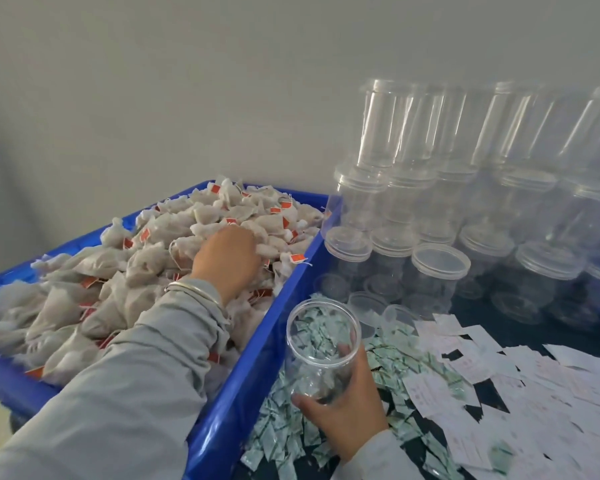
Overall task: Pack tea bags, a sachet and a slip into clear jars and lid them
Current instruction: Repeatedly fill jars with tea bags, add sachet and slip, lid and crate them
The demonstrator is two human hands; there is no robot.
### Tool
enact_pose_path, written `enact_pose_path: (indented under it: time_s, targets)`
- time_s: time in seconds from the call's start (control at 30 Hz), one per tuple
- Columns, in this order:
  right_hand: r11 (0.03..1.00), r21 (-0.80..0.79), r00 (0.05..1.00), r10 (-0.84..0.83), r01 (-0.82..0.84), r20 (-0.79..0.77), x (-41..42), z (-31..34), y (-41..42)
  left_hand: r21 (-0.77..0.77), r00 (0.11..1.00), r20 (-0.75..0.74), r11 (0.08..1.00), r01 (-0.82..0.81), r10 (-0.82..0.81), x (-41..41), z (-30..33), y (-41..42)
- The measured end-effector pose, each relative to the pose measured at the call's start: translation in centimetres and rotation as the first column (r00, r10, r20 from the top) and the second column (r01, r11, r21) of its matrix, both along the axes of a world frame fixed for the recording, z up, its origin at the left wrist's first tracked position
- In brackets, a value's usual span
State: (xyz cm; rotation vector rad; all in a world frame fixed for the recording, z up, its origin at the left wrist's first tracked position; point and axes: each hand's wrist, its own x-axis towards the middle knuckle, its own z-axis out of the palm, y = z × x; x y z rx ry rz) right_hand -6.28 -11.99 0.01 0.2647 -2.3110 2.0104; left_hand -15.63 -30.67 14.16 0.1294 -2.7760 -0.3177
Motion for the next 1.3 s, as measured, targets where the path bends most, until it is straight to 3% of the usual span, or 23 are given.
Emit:
enact_pose_path:
  time_s: [0.1,0.23,0.4,0.6,0.87,0.97,1.07,1.13,1.23,1.3]
  targets:
    - [1.0,-0.007,0.999,-0.03,0.03,0.022,-0.1,-0.5,0.0,0.184,0.966,-0.234,0.971,0.15,-0.105,0.3,0.9,0.7]
    - [0.992,0.004,0.991,-0.127,0.127,0.045,-0.4,-0.5,0.4,0.488,0.907,-0.29,0.769,0.414,-0.304,1.6,1.5,2.8]
    - [0.989,0.01,0.989,-0.151,0.151,0.009,-0.1,0.2,0.6,0.518,0.795,-0.265,0.615,0.595,-0.546,3.2,1.1,4.9]
    - [0.965,0.07,0.965,-0.247,0.253,-0.087,-0.1,0.3,0.6,0.482,0.749,-0.091,0.629,0.61,-0.657,3.5,0.3,5.4]
    - [0.958,0.072,0.954,-0.266,0.277,-0.136,-0.5,0.0,0.9,0.564,0.754,-0.117,0.582,0.586,-0.646,3.6,0.4,5.3]
    - [0.961,0.073,0.956,-0.254,0.266,-0.149,-0.2,-0.1,0.9,0.52,0.858,-0.18,0.694,0.498,-0.481,2.4,0.4,4.5]
    - [0.966,0.026,0.956,-0.252,0.259,-0.152,0.1,-0.3,0.9,0.443,0.963,-0.209,0.862,0.247,-0.168,0.5,0.3,1.9]
    - [0.966,0.025,0.953,-0.251,0.259,-0.168,0.1,-0.3,0.9,0.396,0.982,-0.183,0.91,0.125,-0.055,-0.6,-0.1,0.1]
    - [0.97,0.039,0.959,-0.229,0.239,-0.168,0.3,-0.3,0.9,0.327,0.99,-0.14,0.942,0.074,-0.029,-1.5,-1.3,-0.7]
    - [0.972,0.046,0.962,-0.22,0.23,-0.162,0.3,-0.3,0.9,0.169,0.992,-0.089,0.981,0.1,-0.086,-1.8,-2.2,-0.3]
